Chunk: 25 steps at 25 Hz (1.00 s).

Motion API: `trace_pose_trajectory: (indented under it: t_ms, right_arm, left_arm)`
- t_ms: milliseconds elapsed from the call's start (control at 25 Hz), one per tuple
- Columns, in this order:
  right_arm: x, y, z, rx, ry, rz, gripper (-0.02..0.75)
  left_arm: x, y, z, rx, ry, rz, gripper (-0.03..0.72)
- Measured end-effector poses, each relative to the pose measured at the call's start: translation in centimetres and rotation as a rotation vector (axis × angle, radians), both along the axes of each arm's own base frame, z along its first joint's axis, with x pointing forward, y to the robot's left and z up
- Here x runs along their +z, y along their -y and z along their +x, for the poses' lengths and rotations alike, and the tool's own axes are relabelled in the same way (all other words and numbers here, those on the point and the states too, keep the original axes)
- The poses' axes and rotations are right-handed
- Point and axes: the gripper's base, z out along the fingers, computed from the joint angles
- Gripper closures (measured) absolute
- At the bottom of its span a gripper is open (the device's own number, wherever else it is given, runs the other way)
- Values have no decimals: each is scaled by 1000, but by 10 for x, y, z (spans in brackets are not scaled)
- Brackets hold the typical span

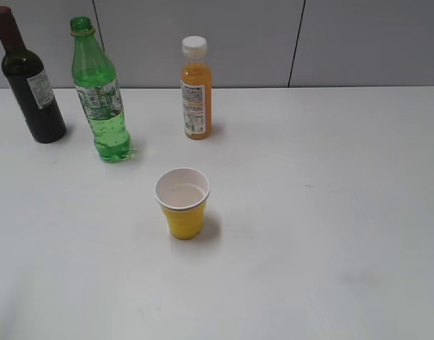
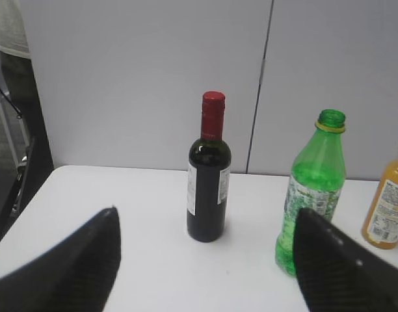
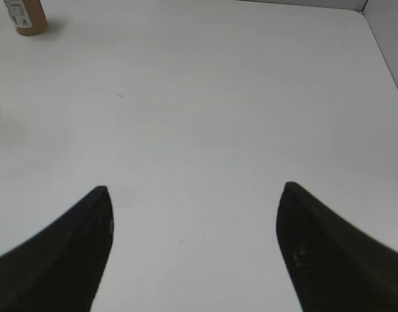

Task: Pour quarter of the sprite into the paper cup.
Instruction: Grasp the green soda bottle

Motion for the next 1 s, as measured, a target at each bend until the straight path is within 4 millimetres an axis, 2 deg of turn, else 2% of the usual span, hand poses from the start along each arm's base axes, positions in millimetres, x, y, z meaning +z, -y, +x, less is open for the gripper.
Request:
trace_pose_trajectory:
  t_ms: [160, 320, 600, 1000]
  right_arm:
    - [0, 0, 0, 0, 0, 0, 146]
    - [0, 0, 0, 0, 0, 0, 146]
    - [0, 0, 0, 0, 0, 1, 146]
    - [0, 0, 0, 0, 0, 0, 146]
  left_arm:
    - [-8, -4, 19, 26, -21, 25, 66]
    - [-25, -3, 36, 26, -39, 35, 72]
    - [-42, 14, 67, -55, -68, 58, 87]
    - [-79, 38, 115, -106, -32, 134, 93]
